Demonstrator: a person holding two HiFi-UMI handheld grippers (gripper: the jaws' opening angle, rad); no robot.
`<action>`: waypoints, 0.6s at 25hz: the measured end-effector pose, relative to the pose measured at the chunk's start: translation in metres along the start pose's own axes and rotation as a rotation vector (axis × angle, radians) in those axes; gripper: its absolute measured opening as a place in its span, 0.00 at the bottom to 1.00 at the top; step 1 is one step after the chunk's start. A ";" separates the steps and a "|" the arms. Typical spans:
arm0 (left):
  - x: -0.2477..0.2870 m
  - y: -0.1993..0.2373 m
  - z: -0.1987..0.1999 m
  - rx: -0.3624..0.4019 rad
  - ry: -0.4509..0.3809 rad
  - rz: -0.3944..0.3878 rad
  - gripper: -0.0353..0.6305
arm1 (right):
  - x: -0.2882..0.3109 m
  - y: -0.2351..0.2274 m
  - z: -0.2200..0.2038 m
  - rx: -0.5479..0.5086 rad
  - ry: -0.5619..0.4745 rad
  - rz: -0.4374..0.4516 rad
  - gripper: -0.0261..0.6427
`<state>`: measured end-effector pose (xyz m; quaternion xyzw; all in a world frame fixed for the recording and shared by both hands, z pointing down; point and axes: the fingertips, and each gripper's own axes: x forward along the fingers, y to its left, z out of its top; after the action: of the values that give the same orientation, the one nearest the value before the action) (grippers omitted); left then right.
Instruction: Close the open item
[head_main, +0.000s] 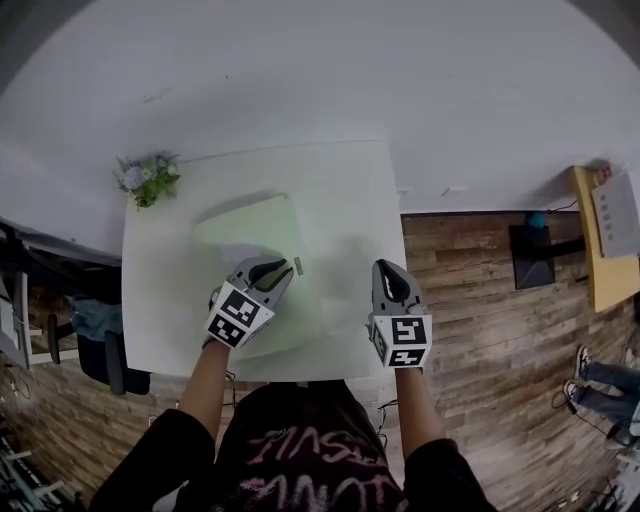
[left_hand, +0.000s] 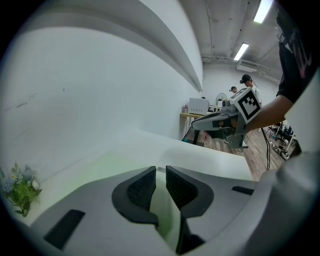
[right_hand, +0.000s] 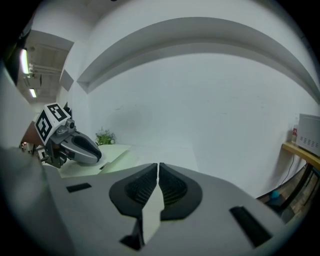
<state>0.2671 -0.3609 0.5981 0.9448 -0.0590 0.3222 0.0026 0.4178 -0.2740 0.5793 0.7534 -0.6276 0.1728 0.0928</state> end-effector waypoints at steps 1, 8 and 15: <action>0.004 -0.001 -0.003 0.005 0.016 -0.002 0.17 | 0.001 -0.002 -0.002 0.003 0.003 -0.001 0.08; 0.026 -0.011 -0.019 0.074 0.130 -0.011 0.17 | 0.008 -0.014 -0.009 0.008 0.019 0.006 0.08; 0.035 -0.012 -0.025 0.061 0.184 -0.026 0.17 | 0.013 -0.017 -0.014 0.009 0.028 0.019 0.08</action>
<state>0.2806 -0.3522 0.6398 0.9117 -0.0366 0.4090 -0.0166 0.4343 -0.2777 0.5986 0.7453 -0.6327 0.1869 0.0964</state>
